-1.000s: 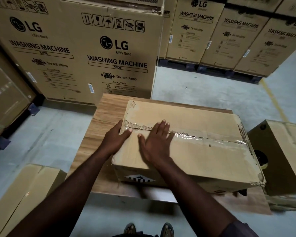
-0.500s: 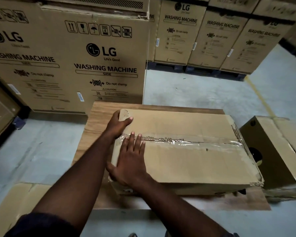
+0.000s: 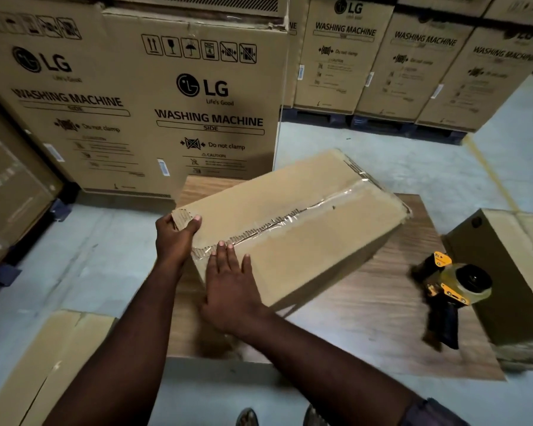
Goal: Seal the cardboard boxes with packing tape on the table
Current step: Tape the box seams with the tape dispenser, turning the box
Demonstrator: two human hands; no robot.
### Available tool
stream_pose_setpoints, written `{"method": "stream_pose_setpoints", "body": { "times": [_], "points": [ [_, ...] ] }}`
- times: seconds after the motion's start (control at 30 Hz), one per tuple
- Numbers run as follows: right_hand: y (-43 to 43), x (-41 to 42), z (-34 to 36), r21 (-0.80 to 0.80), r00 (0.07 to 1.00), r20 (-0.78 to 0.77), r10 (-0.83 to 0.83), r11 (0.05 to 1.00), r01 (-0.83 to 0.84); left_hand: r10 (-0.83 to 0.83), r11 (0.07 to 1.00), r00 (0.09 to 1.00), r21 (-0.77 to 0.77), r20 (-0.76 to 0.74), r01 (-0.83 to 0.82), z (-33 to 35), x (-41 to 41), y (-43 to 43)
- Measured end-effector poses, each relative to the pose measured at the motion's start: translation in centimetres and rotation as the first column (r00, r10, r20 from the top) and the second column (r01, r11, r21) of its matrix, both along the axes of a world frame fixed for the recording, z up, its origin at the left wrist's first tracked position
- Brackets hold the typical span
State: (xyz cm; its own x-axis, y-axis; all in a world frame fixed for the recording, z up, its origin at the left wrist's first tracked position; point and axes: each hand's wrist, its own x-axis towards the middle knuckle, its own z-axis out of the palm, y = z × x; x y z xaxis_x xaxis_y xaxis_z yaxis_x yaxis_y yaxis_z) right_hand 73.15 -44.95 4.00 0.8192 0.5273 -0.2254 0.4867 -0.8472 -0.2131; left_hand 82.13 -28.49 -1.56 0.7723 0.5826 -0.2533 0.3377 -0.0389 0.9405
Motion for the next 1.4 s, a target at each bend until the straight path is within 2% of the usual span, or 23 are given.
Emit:
{"method": "stream_pose_setpoints", "body": {
  "times": [0.1, 0.23, 0.33, 0.43, 0.53, 0.73, 0.8, 0.83, 0.9, 0.97, 1.07, 1.2, 1.27, 1.4],
  "points": [
    [-1.9, 0.8, 0.4, -0.026, 1.0, 0.002, 0.025, 0.999, -0.025, 0.041, 0.999, 0.999, -0.007, -0.005, -0.041, -0.9, -0.7, 0.1],
    [-5.8, 1.1, 0.2, -0.047, 0.999, 0.035, -0.029, 0.998, 0.031, 0.039, 0.999, 0.999, -0.02, -0.001, -0.039, 0.9, -3.2, -3.0],
    [-9.8, 1.0, -0.1, -0.022, 0.991, 0.077, -0.106, 0.994, 0.108, -0.09, 0.995, 0.996, 0.038, -0.025, 0.091, 1.1, -4.8, -5.4],
    [-14.2, 0.3, -0.9, 0.032, 0.973, 0.099, -0.209, 0.978, 0.206, -0.218, 0.961, 0.974, 0.16, -0.068, 0.226, 1.5, -6.1, -8.5],
    [-18.8, -0.5, -2.1, 0.097, 0.938, 0.215, -0.27, 0.962, 0.255, -0.308, 0.907, 0.946, 0.269, -0.099, 0.324, 1.8, -7.4, -12.1],
    [-28.2, -0.4, -3.0, 0.245, 0.951, 0.218, -0.22, 0.955, 0.165, -0.436, 0.824, 0.883, 0.317, -0.173, 0.469, 1.7, -9.6, -17.7],
    [-30.1, -0.4, -3.3, 0.251, 0.949, 0.245, -0.2, 0.958, 0.137, -0.464, 0.811, 0.874, 0.329, -0.143, 0.484, 1.7, -10.4, -19.1],
    [-30.5, -0.5, -3.6, 0.246, 0.945, 0.269, -0.185, 0.962, 0.118, -0.471, 0.797, 0.878, 0.387, -0.083, 0.464, 1.7, -10.7, -19.7],
    [-31.0, -0.8, -4.2, 0.258, 0.93, 0.321, -0.18, 0.961, 0.097, -0.505, 0.722, 0.861, 0.579, 0.068, 0.378, 2.1, -11.2, -21.3],
    [-30.9, -1.0, -4.7, 0.297, 0.907, 0.368, -0.205, 0.95, 0.095, -0.591, 0.622, 0.795, 0.703, 0.134, 0.344, 3.0, -11.4, -23.5],
    [-30.5, -1.2, -5.2, 0.326, 0.89, 0.393, -0.232, 0.94, 0.101, -0.688, 0.468, 0.725, 0.767, 0.005, 0.439, 3.2, -11.1, -27.2],
    [-31.3, -1.1, -5.6, 0.35, 0.897, 0.396, -0.194, 0.936, 0.048, -0.664, 0.278, 0.736, 0.87, -0.132, 0.407, 0.9, -10.9, -28.1],
    [-32.3, -1.1, -6.0, 0.396, 0.886, 0.415, -0.205, 0.918, 0.027, -0.664, 0.261, 0.736, 0.883, -0.129, 0.39, 0.7, -11.0, -27.8],
    [-36.1, -0.9, -6.8, 0.495, 0.866, 0.411, -0.286, 0.868, 0.051, -0.701, 0.299, 0.707, 0.861, -0.094, 0.41, 1.1, -11.1, -27.5]
  ]
}}
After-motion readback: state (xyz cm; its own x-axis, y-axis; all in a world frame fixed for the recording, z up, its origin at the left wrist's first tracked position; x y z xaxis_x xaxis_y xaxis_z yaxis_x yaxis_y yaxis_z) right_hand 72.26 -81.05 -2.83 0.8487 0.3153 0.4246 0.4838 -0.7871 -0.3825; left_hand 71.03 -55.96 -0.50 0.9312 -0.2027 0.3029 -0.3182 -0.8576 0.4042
